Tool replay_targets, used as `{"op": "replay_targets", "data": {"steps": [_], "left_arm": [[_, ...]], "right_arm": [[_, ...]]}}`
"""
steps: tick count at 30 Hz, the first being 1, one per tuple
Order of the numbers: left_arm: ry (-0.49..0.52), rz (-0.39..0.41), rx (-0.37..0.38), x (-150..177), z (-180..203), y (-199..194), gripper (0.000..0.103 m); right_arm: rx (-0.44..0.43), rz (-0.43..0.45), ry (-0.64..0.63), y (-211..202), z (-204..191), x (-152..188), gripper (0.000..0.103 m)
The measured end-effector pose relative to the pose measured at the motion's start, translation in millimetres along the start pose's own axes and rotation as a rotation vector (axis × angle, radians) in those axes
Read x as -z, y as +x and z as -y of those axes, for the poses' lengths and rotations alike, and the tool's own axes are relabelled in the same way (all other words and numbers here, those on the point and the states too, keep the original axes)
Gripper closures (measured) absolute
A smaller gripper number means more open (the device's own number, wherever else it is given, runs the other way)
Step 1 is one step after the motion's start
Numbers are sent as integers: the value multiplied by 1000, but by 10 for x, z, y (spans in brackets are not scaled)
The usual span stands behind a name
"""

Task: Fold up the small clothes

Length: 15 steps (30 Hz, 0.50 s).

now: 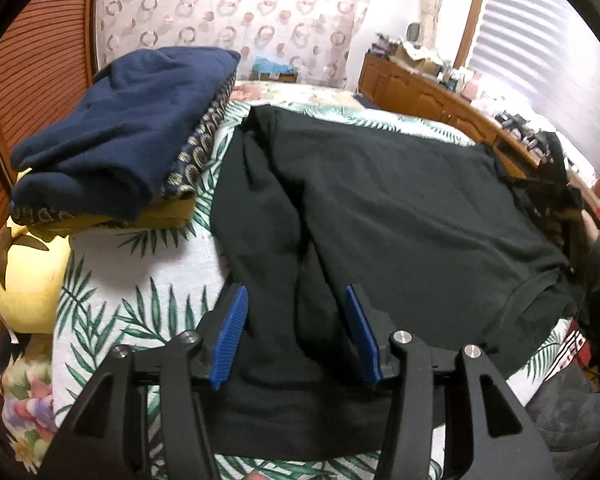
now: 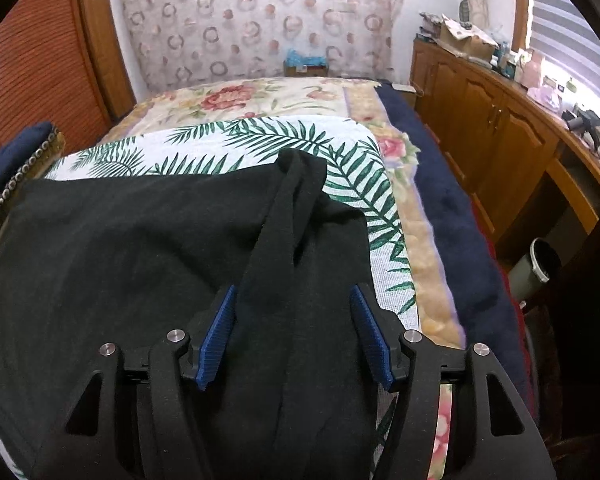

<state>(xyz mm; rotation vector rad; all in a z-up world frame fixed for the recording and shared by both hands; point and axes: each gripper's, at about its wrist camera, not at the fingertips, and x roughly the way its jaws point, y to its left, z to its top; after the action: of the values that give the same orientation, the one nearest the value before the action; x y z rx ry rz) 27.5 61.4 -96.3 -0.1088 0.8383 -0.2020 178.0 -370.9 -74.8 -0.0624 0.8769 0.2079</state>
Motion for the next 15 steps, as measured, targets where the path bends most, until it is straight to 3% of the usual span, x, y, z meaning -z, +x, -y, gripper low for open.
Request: {"op": "replay_targets", "data": {"steps": [4, 7, 15], "left_arm": [[36, -15, -76, 13, 76, 94, 54], [110, -15, -218, 54, 132, 142, 53], [40, -30, -138, 81, -61, 152, 48]], "right_arm": [[1, 0, -2, 5, 8, 4, 42], [-3, -1, -1, -2, 0, 4, 41], [-1, -3, -8, 12, -32, 6, 36]]}}
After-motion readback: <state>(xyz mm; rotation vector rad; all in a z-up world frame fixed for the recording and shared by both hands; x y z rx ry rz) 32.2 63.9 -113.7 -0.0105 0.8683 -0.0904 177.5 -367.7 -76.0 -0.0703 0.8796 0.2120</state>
